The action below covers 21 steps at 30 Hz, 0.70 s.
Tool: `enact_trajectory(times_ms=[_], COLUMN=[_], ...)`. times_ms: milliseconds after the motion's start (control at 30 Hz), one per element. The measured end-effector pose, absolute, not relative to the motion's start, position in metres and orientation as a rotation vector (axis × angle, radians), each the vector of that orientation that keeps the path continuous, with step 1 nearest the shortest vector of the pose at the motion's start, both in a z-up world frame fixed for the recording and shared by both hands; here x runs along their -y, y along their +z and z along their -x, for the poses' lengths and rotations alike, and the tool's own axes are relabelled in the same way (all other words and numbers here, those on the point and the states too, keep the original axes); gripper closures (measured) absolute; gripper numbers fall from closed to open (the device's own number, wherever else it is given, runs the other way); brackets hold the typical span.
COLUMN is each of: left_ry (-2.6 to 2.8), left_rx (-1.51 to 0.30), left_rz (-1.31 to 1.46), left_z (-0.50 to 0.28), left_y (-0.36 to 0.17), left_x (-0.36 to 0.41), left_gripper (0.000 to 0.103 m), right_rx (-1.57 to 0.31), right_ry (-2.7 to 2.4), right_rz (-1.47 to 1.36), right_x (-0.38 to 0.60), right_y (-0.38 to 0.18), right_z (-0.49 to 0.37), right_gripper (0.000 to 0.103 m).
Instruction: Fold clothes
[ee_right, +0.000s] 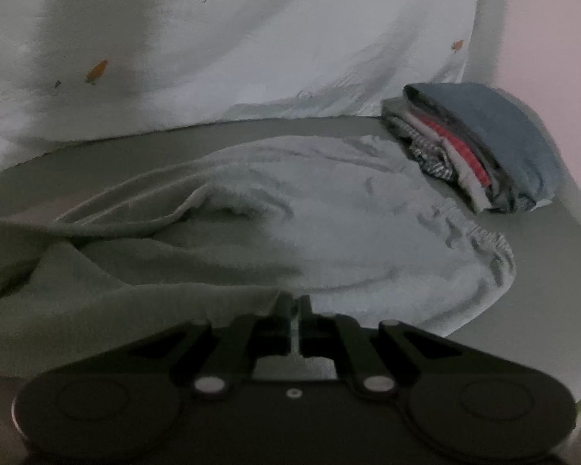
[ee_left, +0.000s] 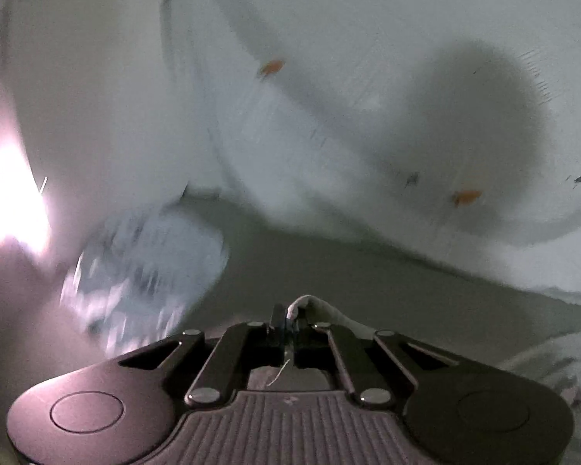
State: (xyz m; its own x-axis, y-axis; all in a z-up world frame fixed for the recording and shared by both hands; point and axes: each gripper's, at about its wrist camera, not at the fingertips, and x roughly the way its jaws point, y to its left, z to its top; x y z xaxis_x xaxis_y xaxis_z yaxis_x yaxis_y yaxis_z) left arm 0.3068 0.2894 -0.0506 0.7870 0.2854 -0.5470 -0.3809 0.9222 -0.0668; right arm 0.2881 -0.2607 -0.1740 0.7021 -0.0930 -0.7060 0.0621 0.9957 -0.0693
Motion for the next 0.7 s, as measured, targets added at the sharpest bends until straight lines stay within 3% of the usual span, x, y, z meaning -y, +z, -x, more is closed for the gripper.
enact_trajectory(times_ms=[167, 300, 433, 500, 700], left_ry=[0.307, 0.444, 0.440, 0.374, 0.317], left_rx=[-0.416, -0.436, -0.597, -0.639, -0.790], left_rz=[0.061, 0.011, 0.186, 0.282, 0.361], left_z=[-0.382, -0.446, -0.464, -0.450, -0.384], left_y=[0.004, 0.009, -0.033, -0.059, -0.122], left_x=[-0.306, -0.329, -0.357, -0.359, -0.345], left_gripper=[0.100, 0.090, 0.080, 0.068, 0.068], right_rx=[-0.751, -0.735, -0.729, -0.731, -0.788], right_ry=[-0.168, -0.205, -0.186, -0.144, 0.120], right_rz=[0.008, -0.032, -0.032, -0.042, -0.157], right_x=[0.241, 0.223, 0.202, 0.189, 0.135], right_y=[-0.164, -0.154, -0.145, -0.140, -0.126], right_z=[-0.284, -0.276, -0.269, -0.269, -0.287], right_gripper=[0.100, 0.100, 0.100, 0.100, 0.100])
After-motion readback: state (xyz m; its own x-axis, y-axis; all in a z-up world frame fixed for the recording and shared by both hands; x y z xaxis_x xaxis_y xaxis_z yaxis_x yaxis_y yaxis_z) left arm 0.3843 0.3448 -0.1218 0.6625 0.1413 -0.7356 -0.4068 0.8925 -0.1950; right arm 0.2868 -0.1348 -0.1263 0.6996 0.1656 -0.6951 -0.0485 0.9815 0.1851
